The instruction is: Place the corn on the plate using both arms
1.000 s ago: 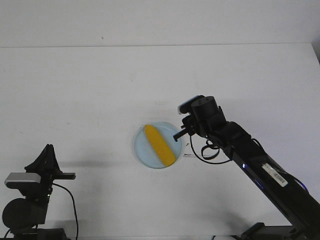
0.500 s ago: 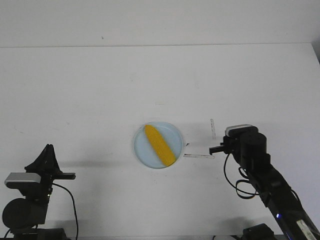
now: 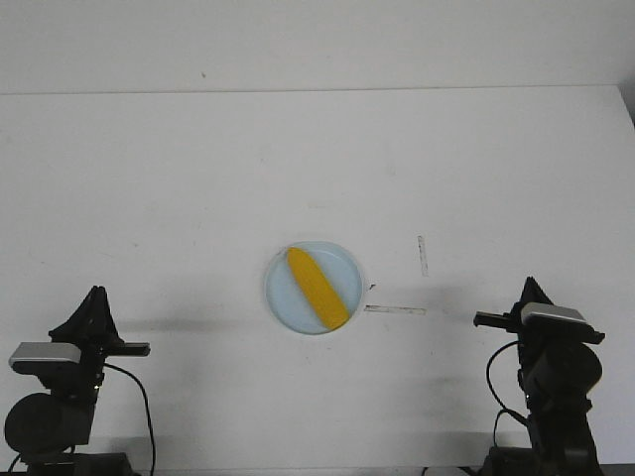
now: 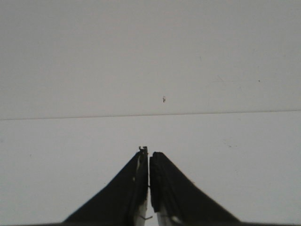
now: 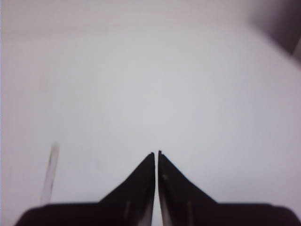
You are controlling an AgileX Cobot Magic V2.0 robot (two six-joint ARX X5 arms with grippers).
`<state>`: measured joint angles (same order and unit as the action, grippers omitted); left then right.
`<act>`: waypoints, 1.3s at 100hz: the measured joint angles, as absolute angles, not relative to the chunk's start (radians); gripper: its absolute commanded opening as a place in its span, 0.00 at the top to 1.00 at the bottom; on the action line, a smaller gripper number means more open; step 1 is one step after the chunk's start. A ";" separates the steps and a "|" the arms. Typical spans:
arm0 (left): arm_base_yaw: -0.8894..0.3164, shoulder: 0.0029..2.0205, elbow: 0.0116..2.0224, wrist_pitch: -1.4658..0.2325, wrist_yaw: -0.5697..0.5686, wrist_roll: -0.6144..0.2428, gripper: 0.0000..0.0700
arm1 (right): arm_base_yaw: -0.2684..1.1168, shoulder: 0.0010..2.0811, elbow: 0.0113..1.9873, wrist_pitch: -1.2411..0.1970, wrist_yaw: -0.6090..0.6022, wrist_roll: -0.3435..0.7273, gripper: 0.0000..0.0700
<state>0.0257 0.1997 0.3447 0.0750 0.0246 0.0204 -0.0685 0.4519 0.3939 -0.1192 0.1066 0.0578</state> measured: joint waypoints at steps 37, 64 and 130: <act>0.026 0.200 0.345 0.075 0.025 0.020 1.00 | -0.072 0.219 0.368 -0.072 -0.027 0.051 0.99; 0.026 0.200 0.345 0.075 0.025 0.020 1.00 | -0.072 0.147 0.368 -0.060 -0.034 0.049 0.99; 0.026 0.200 0.345 0.075 0.025 0.020 1.00 | -0.072 0.146 0.368 -0.060 -0.033 0.049 0.99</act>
